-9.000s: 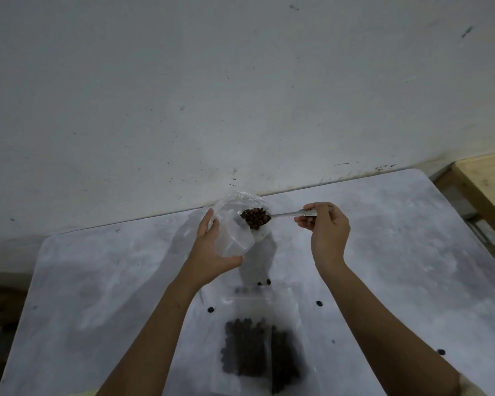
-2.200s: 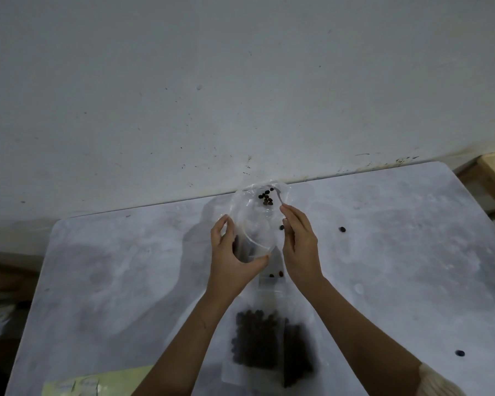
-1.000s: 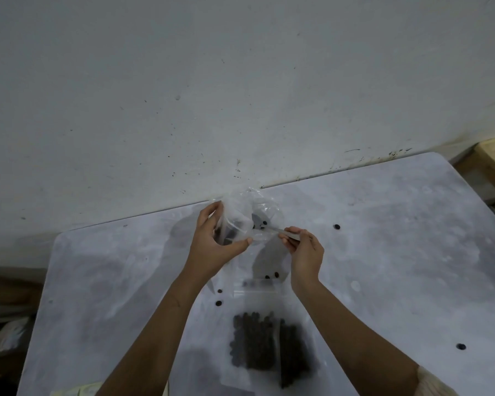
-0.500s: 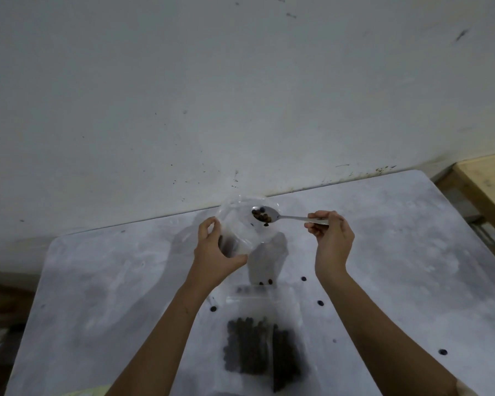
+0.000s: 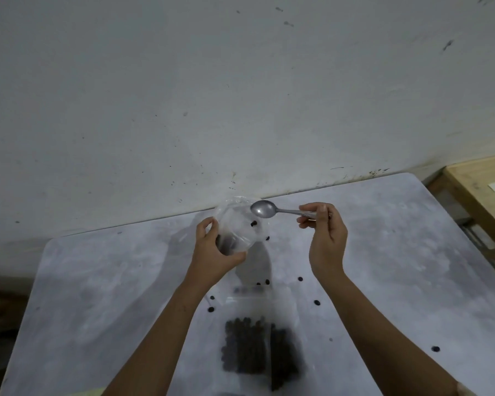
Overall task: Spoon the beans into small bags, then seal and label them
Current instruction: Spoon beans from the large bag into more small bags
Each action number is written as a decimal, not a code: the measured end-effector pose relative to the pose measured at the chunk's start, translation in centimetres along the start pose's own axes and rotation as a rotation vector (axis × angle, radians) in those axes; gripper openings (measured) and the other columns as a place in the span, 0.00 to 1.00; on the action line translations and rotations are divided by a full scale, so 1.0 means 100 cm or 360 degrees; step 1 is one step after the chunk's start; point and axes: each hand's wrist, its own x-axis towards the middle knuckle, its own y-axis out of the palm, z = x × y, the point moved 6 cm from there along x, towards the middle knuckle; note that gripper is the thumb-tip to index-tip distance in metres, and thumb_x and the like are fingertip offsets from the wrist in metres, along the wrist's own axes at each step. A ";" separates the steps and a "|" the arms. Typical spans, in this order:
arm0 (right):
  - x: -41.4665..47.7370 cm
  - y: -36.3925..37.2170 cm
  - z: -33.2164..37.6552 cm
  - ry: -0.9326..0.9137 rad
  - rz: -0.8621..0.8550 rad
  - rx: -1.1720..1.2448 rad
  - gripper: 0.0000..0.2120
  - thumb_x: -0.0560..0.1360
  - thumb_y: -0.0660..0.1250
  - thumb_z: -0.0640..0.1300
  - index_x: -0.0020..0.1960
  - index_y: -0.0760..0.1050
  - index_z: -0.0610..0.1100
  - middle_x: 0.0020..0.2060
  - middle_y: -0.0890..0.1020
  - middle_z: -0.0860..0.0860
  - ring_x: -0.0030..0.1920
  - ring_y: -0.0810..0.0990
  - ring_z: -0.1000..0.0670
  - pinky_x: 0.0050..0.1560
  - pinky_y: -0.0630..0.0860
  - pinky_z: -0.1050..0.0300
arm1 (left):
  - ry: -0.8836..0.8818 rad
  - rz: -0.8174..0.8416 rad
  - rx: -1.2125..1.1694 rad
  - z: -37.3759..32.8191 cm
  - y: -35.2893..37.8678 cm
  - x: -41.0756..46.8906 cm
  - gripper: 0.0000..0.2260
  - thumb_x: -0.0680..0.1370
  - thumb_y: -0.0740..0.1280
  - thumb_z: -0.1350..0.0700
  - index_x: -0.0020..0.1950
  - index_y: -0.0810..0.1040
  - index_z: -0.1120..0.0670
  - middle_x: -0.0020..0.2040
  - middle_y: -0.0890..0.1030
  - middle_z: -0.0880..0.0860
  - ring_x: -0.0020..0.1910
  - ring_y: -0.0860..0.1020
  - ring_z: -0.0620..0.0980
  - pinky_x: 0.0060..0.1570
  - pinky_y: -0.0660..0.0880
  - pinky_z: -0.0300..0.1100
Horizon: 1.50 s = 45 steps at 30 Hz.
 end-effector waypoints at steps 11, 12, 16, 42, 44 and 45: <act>-0.029 0.023 -0.064 -0.0008 0.0355 -0.0535 0.12 0.81 0.54 0.39 0.57 0.75 0.42 0.51 0.78 0.49 0.52 0.79 0.53 0.57 0.76 0.60 | -0.0016 0.0045 -0.0214 0.007 -0.004 -0.004 0.37 0.68 0.77 0.57 0.72 0.62 0.54 0.66 0.58 0.41 0.57 0.66 0.31 0.45 0.68 0.18; -0.030 0.022 -0.067 0.0031 0.0322 -0.0531 0.12 0.81 0.54 0.39 0.57 0.75 0.42 0.51 0.79 0.49 0.52 0.79 0.52 0.57 0.76 0.59 | -0.0014 0.0046 -0.0218 0.007 -0.004 -0.004 0.38 0.68 0.77 0.57 0.73 0.62 0.55 0.66 0.58 0.41 0.58 0.65 0.33 0.46 0.68 0.19; -0.033 0.017 -0.079 0.0329 0.0089 -0.0292 0.11 0.81 0.54 0.41 0.53 0.76 0.42 0.48 0.80 0.49 0.50 0.81 0.52 0.55 0.78 0.57 | 0.0016 0.0037 -0.0266 0.006 -0.003 -0.001 0.38 0.68 0.77 0.57 0.74 0.61 0.54 0.66 0.59 0.40 0.56 0.65 0.23 0.47 0.71 0.22; -0.022 0.028 -0.090 0.1049 -0.0244 0.0493 0.14 0.81 0.54 0.37 0.41 0.75 0.38 0.40 0.80 0.42 0.37 0.79 0.45 0.40 0.80 0.63 | -0.0064 -0.0100 -0.0310 0.023 -0.011 -0.004 0.37 0.67 0.77 0.57 0.72 0.64 0.52 0.68 0.60 0.43 0.61 0.69 0.40 0.47 0.72 0.23; -0.016 0.023 -0.080 0.0998 -0.0280 0.0478 0.14 0.81 0.54 0.37 0.40 0.75 0.38 0.39 0.80 0.42 0.34 0.79 0.46 0.39 0.79 0.64 | -0.0082 -0.0095 -0.0281 0.025 -0.010 -0.003 0.39 0.67 0.77 0.56 0.73 0.62 0.53 0.69 0.59 0.43 0.63 0.67 0.41 0.50 0.73 0.26; -0.013 0.020 -0.075 0.0965 -0.0295 0.0466 0.14 0.81 0.54 0.37 0.40 0.75 0.38 0.39 0.80 0.42 0.34 0.79 0.47 0.38 0.79 0.64 | -0.0087 -0.0088 -0.0264 0.025 -0.010 -0.002 0.39 0.67 0.77 0.55 0.73 0.61 0.54 0.70 0.59 0.44 0.63 0.67 0.42 0.52 0.73 0.29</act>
